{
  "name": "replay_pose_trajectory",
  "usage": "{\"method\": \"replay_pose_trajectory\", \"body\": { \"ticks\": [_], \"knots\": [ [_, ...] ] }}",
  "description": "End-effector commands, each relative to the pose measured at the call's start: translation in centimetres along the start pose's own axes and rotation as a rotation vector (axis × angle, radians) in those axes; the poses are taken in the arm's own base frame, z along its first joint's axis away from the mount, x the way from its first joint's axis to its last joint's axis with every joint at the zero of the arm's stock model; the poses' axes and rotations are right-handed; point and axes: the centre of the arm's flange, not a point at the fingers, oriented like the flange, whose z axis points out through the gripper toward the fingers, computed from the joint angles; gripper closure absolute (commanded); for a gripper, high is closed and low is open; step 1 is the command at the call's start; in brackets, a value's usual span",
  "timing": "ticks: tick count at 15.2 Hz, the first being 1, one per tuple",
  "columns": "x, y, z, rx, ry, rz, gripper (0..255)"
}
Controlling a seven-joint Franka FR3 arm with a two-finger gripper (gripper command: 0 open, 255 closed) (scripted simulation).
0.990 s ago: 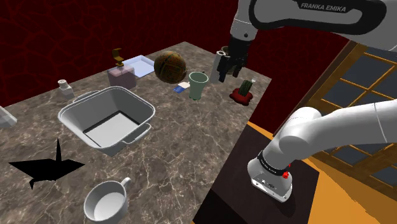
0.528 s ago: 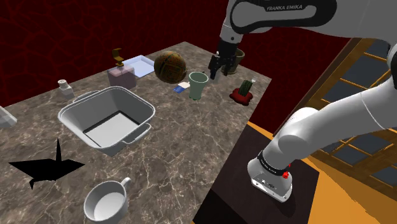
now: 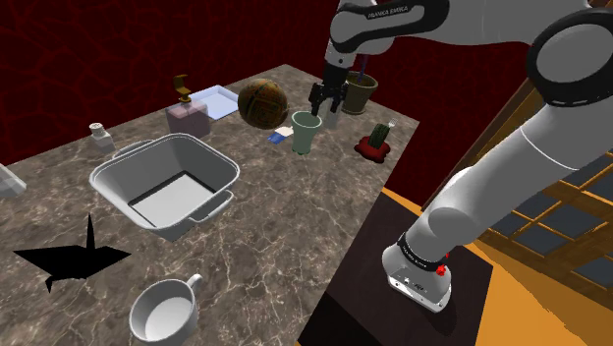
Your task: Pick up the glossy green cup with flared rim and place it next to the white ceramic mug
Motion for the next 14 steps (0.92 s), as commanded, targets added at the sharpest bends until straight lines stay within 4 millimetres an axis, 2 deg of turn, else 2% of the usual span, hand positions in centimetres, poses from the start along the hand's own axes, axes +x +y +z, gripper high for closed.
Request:
{"method": "replay_pose_trajectory", "body": {
  "ticks": [1,4,5,12,14],
  "knots": [
    [2.1,1.3,1.1,0.008,0.002,0.005,0],
    [5.4,3.2,2.5,0.020,0.004,0.011,0],
    [5.8,3.4,2.7,0.022,0.004,0.012,0],
    [5.8,3.3,6.7,0.022,0.004,0.012,0],
    [5.8,3.3,6.7,0.022,0.004,0.012,0]
  ]
}}
